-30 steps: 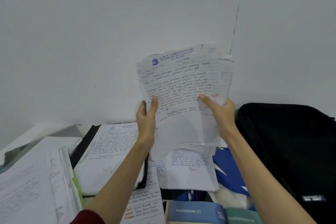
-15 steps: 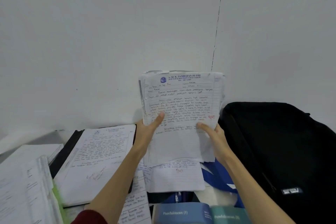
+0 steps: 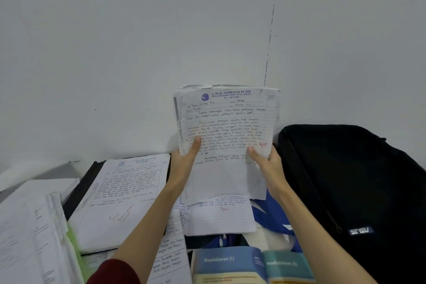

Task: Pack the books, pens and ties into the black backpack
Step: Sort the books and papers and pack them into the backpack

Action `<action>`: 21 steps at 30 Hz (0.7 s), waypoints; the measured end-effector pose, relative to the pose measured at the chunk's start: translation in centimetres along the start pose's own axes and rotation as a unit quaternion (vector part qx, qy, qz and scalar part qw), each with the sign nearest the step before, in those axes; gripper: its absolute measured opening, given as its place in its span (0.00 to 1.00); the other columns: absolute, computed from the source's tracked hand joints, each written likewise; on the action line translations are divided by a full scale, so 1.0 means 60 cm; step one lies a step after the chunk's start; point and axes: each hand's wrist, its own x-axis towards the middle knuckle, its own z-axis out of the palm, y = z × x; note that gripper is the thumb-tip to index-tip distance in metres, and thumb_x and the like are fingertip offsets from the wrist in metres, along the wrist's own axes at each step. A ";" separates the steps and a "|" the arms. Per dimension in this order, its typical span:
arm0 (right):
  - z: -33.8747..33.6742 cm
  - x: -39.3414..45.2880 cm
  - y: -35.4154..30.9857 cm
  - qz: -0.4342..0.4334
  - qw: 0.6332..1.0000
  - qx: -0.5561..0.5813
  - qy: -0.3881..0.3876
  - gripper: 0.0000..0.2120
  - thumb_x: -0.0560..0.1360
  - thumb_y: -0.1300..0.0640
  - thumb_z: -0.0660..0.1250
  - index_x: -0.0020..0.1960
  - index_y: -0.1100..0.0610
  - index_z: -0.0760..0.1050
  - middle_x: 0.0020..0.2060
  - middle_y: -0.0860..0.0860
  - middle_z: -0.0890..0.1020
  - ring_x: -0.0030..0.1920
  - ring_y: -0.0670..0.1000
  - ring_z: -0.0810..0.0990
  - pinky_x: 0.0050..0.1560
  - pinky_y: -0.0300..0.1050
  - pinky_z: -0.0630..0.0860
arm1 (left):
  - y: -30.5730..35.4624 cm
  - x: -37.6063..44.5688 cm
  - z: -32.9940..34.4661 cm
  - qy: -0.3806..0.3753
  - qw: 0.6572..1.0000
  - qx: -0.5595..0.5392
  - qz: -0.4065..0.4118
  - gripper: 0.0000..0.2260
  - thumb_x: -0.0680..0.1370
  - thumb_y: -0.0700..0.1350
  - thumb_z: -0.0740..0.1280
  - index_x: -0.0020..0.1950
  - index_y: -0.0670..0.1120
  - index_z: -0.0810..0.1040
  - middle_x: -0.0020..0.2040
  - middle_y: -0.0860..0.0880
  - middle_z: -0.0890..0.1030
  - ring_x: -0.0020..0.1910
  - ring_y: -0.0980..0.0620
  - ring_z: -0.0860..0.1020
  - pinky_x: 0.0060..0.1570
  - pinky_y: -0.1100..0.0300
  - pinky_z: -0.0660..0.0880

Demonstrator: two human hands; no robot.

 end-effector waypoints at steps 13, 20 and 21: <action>0.007 -0.014 0.025 -0.058 0.993 -0.097 0.035 0.15 0.82 0.54 0.54 0.66 0.59 0.63 0.60 0.50 0.75 0.59 0.47 0.74 0.60 0.40 0.71 | -0.043 0.003 -0.002 0.052 0.998 0.045 0.002 0.23 0.73 0.60 0.63 0.57 0.45 0.78 0.32 0.58 0.79 0.28 0.64 0.76 0.28 0.73 0.70; 0.004 -0.013 0.026 -0.065 0.993 -0.092 0.021 0.13 0.82 0.53 0.53 0.64 0.57 0.63 0.61 0.49 0.74 0.61 0.47 0.73 0.58 0.38 0.71 | -0.052 -0.004 -0.022 -0.049 0.995 0.088 -0.008 0.17 0.72 0.50 0.72 0.60 0.53 0.75 0.52 0.58 0.80 0.51 0.65 0.77 0.45 0.75 0.74; 0.003 -0.013 0.025 -0.064 0.994 -0.084 0.018 0.12 0.82 0.53 0.53 0.64 0.56 0.63 0.60 0.49 0.74 0.60 0.47 0.73 0.56 0.35 0.72 | -0.057 -0.004 -0.025 -0.055 0.994 0.093 -0.011 0.18 0.72 0.51 0.73 0.61 0.54 0.75 0.54 0.57 0.80 0.53 0.64 0.77 0.49 0.73 0.74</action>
